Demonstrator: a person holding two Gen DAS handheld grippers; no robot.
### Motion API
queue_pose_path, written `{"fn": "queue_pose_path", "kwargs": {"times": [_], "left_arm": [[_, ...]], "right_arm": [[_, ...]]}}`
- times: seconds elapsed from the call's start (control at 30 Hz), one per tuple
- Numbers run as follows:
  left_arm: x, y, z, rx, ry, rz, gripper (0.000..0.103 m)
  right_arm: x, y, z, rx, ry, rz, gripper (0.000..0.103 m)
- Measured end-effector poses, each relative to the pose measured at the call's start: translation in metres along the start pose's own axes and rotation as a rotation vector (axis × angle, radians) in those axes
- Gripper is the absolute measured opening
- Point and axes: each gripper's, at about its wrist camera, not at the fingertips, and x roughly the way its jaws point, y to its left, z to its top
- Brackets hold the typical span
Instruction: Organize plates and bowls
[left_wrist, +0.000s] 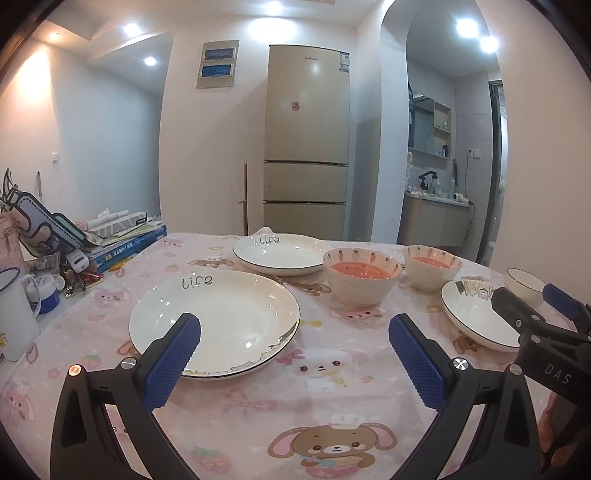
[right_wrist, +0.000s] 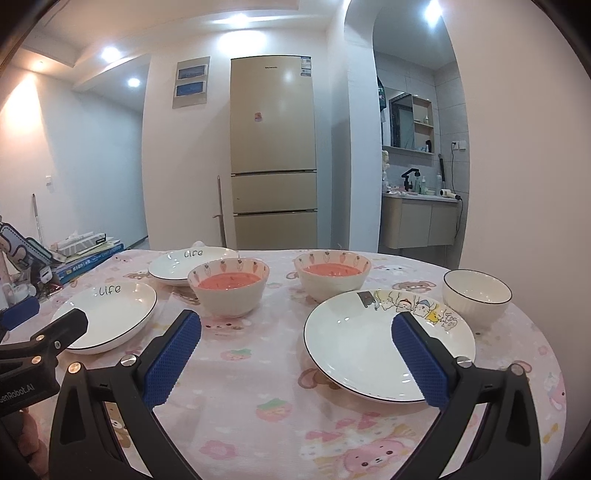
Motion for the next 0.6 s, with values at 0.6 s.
{"fn": "queue_pose_path", "kwargs": {"times": [0.6], "left_arm": [[-0.022,-0.014,0.003,0.050,-0.077,0.057,0.103]], "right_arm": [[-0.012,-0.009,0.003,0.038,-0.006,-0.034,0.103]]}}
